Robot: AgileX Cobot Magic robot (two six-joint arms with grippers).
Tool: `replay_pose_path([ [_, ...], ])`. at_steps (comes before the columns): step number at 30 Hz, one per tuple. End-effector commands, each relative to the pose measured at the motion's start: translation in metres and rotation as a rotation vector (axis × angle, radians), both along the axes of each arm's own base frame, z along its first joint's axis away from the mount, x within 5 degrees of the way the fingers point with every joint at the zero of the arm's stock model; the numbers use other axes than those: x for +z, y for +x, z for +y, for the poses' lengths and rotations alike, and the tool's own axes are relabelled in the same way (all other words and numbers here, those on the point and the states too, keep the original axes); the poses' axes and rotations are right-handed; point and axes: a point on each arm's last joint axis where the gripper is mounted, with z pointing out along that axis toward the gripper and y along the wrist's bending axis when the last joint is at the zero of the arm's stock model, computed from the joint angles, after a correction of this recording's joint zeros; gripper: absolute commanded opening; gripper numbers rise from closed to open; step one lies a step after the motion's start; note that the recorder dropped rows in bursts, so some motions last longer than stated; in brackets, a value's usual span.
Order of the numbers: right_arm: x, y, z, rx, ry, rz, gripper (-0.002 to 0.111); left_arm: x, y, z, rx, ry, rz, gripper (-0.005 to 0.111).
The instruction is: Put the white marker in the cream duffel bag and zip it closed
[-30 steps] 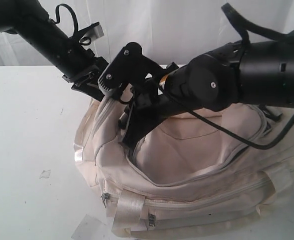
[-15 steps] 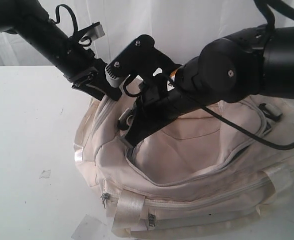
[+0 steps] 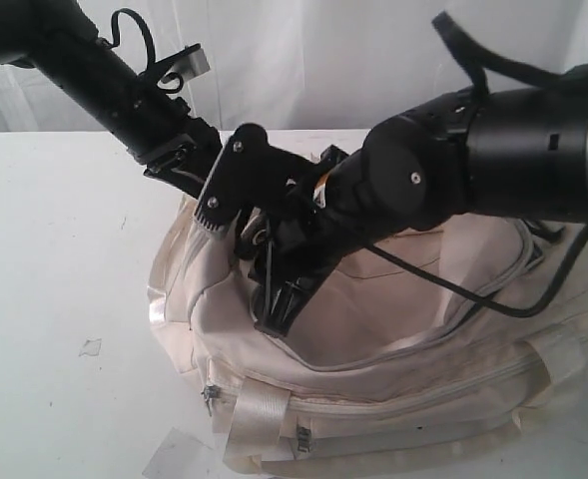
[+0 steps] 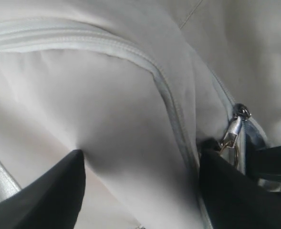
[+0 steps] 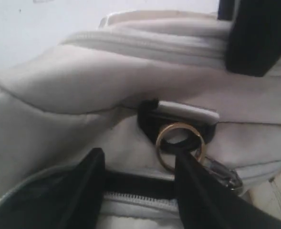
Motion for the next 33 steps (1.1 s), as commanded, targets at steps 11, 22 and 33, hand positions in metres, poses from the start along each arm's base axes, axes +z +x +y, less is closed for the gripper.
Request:
replay_pose_path([
  [11, -0.012, 0.016, 0.006, -0.001, -0.028, -0.124, 0.03, 0.003, -0.004, -0.002, -0.028, -0.012, 0.017, 0.07],
  [22, -0.016, 0.017, 0.011, -0.023, 0.02, -0.119, 0.029, 0.003, -0.004, -0.002, -0.026, -0.012, 0.015, 0.07],
  [33, -0.024, 0.013, 0.018, -0.01, 0.013, -0.092, 0.029, 0.003, -0.004, -0.002, -0.024, -0.012, 0.018, 0.07],
])
